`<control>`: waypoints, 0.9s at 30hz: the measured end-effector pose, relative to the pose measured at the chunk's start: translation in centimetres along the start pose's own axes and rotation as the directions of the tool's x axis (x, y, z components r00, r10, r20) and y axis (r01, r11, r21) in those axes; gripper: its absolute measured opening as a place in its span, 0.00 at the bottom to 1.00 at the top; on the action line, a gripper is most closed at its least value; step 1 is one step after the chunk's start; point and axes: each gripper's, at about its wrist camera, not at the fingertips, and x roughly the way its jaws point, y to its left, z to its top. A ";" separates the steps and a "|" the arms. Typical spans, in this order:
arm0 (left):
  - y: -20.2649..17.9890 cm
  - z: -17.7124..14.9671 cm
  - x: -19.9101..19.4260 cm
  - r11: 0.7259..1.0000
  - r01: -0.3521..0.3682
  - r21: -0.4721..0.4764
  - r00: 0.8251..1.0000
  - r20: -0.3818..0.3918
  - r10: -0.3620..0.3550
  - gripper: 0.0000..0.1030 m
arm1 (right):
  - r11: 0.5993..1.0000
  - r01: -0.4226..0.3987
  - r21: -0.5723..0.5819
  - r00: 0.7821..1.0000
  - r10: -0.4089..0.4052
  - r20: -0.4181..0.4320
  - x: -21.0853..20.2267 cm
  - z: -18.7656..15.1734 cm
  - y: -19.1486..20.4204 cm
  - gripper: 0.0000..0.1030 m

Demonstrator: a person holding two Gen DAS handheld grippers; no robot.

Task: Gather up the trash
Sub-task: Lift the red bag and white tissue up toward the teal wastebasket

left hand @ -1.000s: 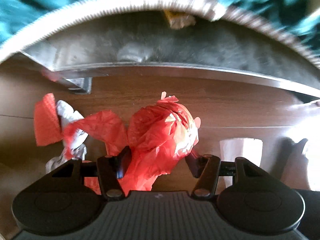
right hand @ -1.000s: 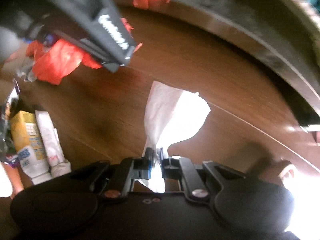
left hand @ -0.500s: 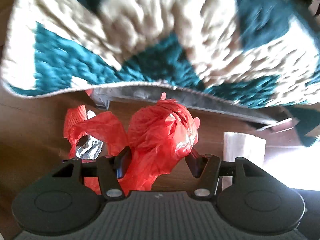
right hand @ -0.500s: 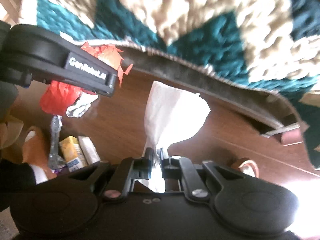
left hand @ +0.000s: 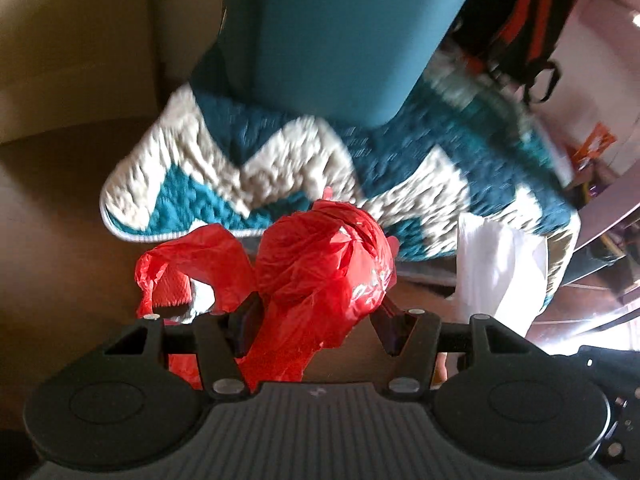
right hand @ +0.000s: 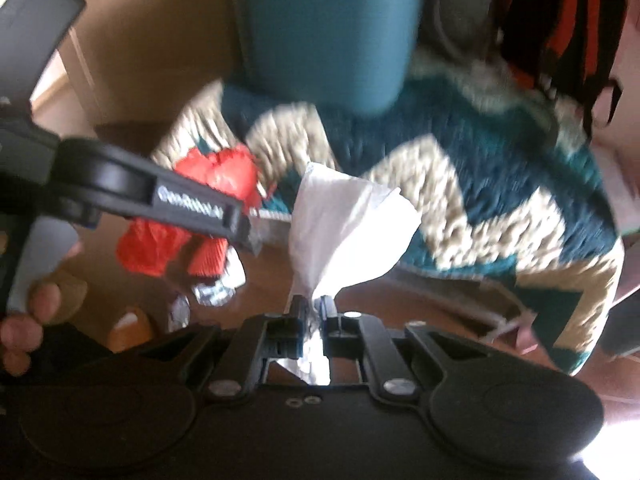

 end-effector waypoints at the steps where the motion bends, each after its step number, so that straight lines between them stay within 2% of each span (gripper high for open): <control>1: -0.2 0.1 -1.0 1.000 0.007 0.002 1.000 0.016 -0.007 0.56 | 1.000 0.005 -0.009 1.000 -0.004 0.023 -0.8 0.2 0.3 0.06; 8: -1.4 2.3 -8.2 0.998 0.056 0.039 0.985 0.161 -0.062 0.56 | 0.997 0.047 -0.056 0.984 -0.036 0.177 -7.3 2.6 1.0 0.06; 15: -2.3 6.4 -14.3 0.994 0.099 0.056 0.947 0.302 -0.111 0.56 | 0.989 0.099 -0.108 0.948 -0.061 0.311 -11.9 6.1 1.2 0.06; 18: -2.7 8.6 -16.5 0.993 0.108 0.055 0.928 0.352 -0.120 0.56 | 0.983 0.128 -0.130 0.928 -0.073 0.365 -13.5 8.1 1.2 0.06; 21: -3.3 11.0 -18.4 0.991 0.117 0.066 0.908 0.398 -0.134 0.56 | 0.969 0.189 -0.158 0.897 -0.105 0.429 -14.9 10.2 1.1 0.06; 27: -5.5 16.4 -21.8 0.986 0.115 0.121 0.863 0.479 -0.159 0.56 | 0.963 0.231 -0.140 0.849 -0.129 0.513 -16.7 15.5 0.1 0.06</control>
